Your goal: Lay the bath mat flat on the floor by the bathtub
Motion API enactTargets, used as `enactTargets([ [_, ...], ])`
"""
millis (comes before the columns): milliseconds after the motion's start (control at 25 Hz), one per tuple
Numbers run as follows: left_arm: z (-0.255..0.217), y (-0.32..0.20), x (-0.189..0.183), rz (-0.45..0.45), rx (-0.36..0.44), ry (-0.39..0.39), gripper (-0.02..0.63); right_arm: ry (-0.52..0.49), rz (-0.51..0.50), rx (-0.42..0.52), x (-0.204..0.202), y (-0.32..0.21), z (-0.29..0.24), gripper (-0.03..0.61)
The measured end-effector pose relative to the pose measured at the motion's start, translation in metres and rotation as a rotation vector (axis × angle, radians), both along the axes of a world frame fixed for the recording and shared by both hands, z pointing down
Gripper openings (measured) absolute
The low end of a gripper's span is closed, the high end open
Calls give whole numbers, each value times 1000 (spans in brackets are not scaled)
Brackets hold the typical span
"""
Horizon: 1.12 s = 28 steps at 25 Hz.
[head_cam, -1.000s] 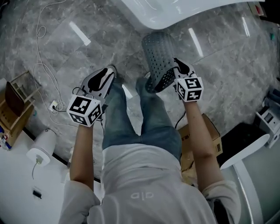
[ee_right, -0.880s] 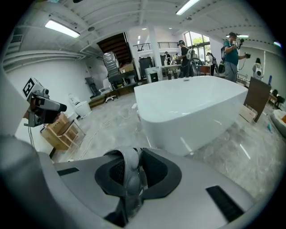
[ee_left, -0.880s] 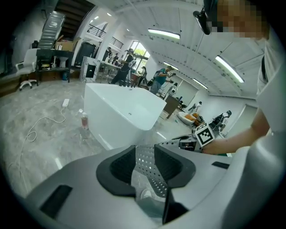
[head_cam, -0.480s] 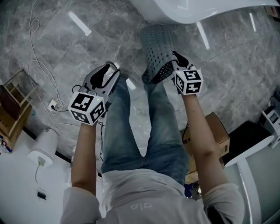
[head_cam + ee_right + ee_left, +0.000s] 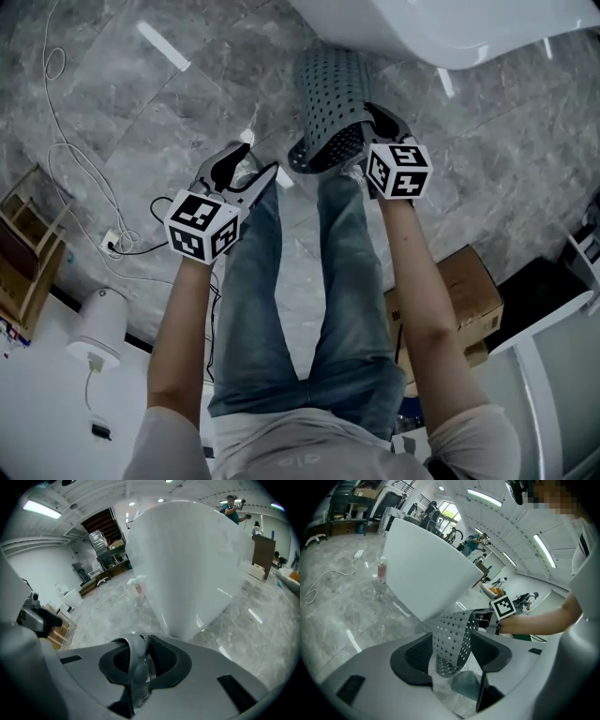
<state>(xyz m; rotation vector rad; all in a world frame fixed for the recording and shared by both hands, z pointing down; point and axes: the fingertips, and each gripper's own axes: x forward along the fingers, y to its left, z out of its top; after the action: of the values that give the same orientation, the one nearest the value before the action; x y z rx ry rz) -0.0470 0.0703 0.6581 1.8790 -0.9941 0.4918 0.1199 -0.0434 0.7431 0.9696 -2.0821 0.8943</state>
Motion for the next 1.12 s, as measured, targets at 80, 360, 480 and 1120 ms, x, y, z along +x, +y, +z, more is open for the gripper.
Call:
enactTargets([
  [80,28,-3,-1,20,-18,5,270,-25,36,-11,-6,-3,15,66],
  [360,106,-14,25,126,-65,57,325,-75,119,-46,-19,2,47,72],
  [480,126,-18,51,198,-73,85,347,-94,151,-66,-24,2,58,72],
  [1120,202,-6,108,309,-197,-11,383,-124,182,-106,-39,2,70,72],
])
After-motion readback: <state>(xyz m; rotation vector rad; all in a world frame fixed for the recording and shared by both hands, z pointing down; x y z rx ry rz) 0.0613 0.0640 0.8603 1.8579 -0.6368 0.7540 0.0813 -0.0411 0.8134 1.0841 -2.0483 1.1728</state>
